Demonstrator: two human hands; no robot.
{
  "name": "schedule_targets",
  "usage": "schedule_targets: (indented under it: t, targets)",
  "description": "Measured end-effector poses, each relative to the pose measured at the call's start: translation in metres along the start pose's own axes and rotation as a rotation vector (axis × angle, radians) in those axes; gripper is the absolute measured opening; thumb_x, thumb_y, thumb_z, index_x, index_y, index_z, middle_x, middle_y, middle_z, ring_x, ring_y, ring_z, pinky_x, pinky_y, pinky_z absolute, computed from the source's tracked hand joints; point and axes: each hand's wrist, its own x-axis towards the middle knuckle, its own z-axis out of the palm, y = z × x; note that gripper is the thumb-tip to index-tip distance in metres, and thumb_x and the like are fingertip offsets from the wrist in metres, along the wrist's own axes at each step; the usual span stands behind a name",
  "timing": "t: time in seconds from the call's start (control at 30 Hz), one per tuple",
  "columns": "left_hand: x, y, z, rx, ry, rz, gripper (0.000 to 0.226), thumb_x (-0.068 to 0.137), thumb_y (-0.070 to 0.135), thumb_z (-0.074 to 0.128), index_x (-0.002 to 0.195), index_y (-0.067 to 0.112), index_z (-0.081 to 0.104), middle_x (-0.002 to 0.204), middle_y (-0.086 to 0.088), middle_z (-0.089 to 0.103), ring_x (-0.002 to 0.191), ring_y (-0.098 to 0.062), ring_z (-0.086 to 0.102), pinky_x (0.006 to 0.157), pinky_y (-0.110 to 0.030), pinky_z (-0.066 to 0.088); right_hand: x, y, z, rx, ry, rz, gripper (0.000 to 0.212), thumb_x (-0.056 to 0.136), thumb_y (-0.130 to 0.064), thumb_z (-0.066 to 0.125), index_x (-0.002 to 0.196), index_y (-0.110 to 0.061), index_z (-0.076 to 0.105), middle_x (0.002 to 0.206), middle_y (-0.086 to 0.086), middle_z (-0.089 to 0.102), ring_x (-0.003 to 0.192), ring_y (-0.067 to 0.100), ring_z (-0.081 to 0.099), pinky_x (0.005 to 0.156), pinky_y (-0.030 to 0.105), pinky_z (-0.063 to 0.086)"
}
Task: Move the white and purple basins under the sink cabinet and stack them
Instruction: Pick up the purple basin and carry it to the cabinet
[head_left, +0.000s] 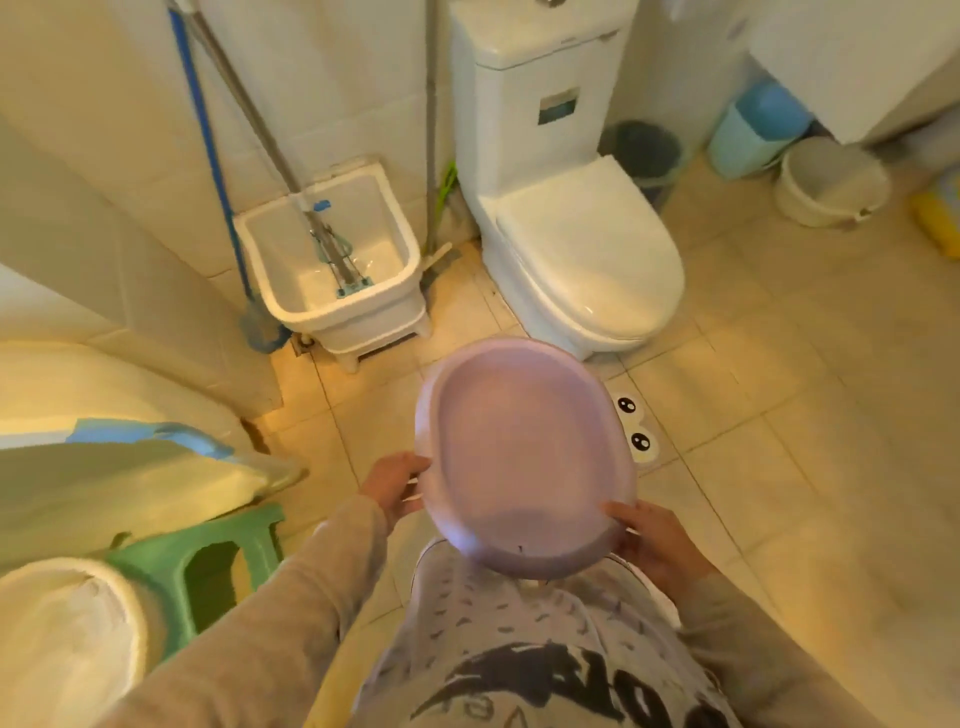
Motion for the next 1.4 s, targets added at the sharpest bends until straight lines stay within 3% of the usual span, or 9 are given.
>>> schedule_targets:
  t: [0.13,0.27,0.43,0.53,0.63,0.83,1.1,1.2,1.4]
  targets:
    - [0.001,0.01,0.064,0.228,-0.107,0.022,0.009,0.087,0.005,0.05,0.092,0.008,0.058,0.082,-0.007,0.055,0.068,-0.02,0.052,0.061,-0.029,0.047,-0.019,0.018,-0.052,0.243,0.089,-0.009,0.017,0.083,0.001,0.06,0.1,0.001,0.062,0.088,0.014,0.064,0.076,0.029,0.059,0.053,0.032,0.058]
    - [-0.003,0.007,0.123,0.382,-0.21,0.028,0.018,0.086,0.005,0.051,0.104,0.005,0.057,0.082,-0.007,0.058,0.069,-0.021,0.054,0.061,-0.029,0.047,-0.028,0.034,-0.099,0.384,0.182,-0.034,0.023,0.082,0.001,0.062,0.105,0.003,0.061,0.092,0.015,0.065,0.078,0.029,0.06,0.051,0.027,0.058]
    - [-0.004,-0.011,0.188,0.507,-0.262,0.005,0.012,0.086,0.003,0.052,0.097,0.004,0.058,0.08,-0.008,0.057,0.07,-0.022,0.053,0.061,-0.03,0.047,-0.029,0.052,-0.153,0.455,0.257,-0.029,0.029,0.082,-0.002,0.063,0.111,0.003,0.059,0.095,0.014,0.065,0.081,0.029,0.06,0.068,0.036,0.055]
    - [-0.003,-0.028,0.23,0.547,-0.245,-0.023,0.007,0.085,0.003,0.053,0.089,0.005,0.059,0.08,-0.009,0.056,0.069,-0.023,0.053,0.062,-0.032,0.047,-0.029,0.048,-0.189,0.476,0.291,-0.027,0.027,0.083,0.001,0.061,0.11,0.005,0.058,0.087,0.012,0.064,0.074,0.027,0.058,0.063,0.034,0.054]
    - [-0.005,-0.044,0.279,0.53,-0.246,-0.02,0.009,0.086,0.003,0.052,0.094,0.003,0.057,0.08,-0.01,0.056,0.069,-0.024,0.053,0.061,-0.033,0.047,-0.025,0.032,-0.235,0.49,0.319,-0.053,0.027,0.083,0.003,0.061,0.11,0.008,0.059,0.092,0.015,0.063,0.076,0.027,0.058,0.059,0.03,0.055]
    - [-0.016,-0.06,0.368,0.534,-0.309,-0.03,0.007,0.085,0.005,0.053,0.082,0.008,0.058,0.077,-0.01,0.054,0.068,-0.024,0.052,0.063,-0.035,0.049,-0.021,-0.013,-0.327,0.425,0.313,-0.13,0.025,0.084,-0.004,0.061,0.109,-0.007,0.063,0.099,0.013,0.066,0.088,0.024,0.063,0.062,0.026,0.05]
    - [-0.012,-0.034,0.472,0.583,-0.362,0.004,0.006,0.086,0.006,0.055,0.084,0.009,0.06,0.084,-0.011,0.054,0.074,-0.025,0.054,0.071,-0.037,0.05,0.007,-0.059,-0.399,0.451,0.329,-0.15,0.033,0.083,-0.005,0.063,0.115,0.002,0.063,0.103,0.019,0.065,0.092,0.029,0.061,0.076,0.036,0.053]
    - [0.001,-0.02,0.52,0.62,-0.379,0.013,0.007,0.086,0.006,0.055,0.092,0.005,0.059,0.082,-0.01,0.056,0.073,-0.024,0.055,0.069,-0.035,0.05,0.024,-0.079,-0.418,0.506,0.34,-0.121,0.034,0.083,-0.006,0.063,0.115,0.006,0.062,0.1,0.017,0.062,0.087,0.029,0.058,0.072,0.034,0.052]
    - [0.019,0.016,0.622,0.705,-0.453,0.016,0.009,0.087,0.006,0.053,0.082,0.009,0.059,0.078,-0.009,0.053,0.07,-0.023,0.052,0.065,-0.032,0.047,0.052,-0.129,-0.46,0.669,0.403,-0.069,0.032,0.082,-0.001,0.063,0.114,0.004,0.06,0.095,0.015,0.064,0.085,0.032,0.059,0.07,0.036,0.053]
